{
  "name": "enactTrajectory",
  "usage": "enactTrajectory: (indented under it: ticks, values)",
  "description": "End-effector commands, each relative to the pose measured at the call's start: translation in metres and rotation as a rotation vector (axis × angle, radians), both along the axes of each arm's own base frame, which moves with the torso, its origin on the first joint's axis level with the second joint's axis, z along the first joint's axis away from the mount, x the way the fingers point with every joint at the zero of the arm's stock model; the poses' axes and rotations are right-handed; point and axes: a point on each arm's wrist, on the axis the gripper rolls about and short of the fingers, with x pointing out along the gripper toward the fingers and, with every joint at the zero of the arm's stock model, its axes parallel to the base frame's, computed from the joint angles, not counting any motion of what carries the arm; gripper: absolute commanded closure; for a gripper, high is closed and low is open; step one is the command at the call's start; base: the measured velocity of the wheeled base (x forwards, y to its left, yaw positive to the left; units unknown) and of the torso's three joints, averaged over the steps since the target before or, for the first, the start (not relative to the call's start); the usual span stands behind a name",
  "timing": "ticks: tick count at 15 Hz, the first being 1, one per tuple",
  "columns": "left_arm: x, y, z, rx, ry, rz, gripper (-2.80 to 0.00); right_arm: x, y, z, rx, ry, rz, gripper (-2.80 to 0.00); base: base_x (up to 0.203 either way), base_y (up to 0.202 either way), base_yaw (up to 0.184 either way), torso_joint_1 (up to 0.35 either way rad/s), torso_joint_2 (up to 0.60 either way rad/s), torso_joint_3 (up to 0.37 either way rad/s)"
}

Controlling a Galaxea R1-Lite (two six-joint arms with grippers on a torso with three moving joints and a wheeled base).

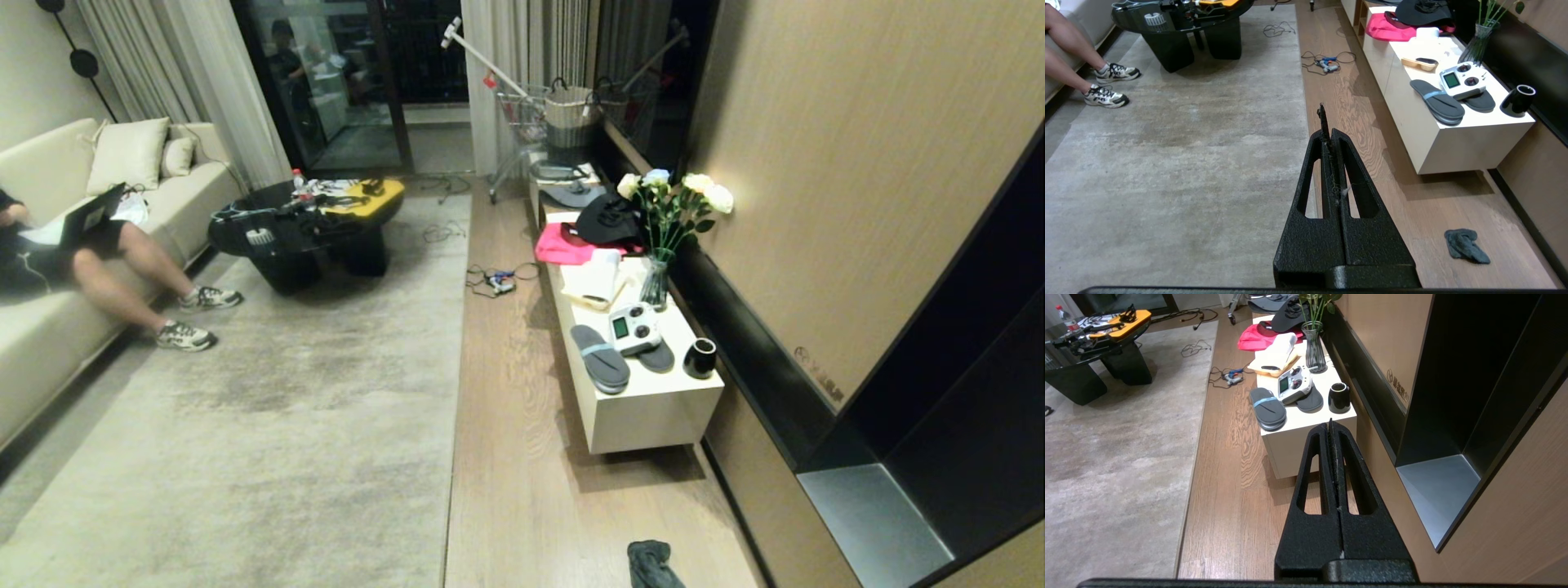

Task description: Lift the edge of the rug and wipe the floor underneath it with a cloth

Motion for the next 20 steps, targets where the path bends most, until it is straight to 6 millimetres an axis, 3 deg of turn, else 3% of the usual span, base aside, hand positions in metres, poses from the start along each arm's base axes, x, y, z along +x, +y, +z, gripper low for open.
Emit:
enactTrajectory:
  ticks: [1,20]
  values:
    - [0.0001,0.0,0.0,0.0,0.001,0.0,0.0,0.0001,0.0,0.0001,0.001,0.001,0.0,0.0,0.0,0.0,0.0,0.0,0.0,0.0]
    - [0.0001,0.0,0.0001,0.0,0.0,0.0,0.0,0.0001,0.0,0.0001,0.007,0.0,0.0,0.0,0.0,0.0,0.0,0.0,0.0,0.0]
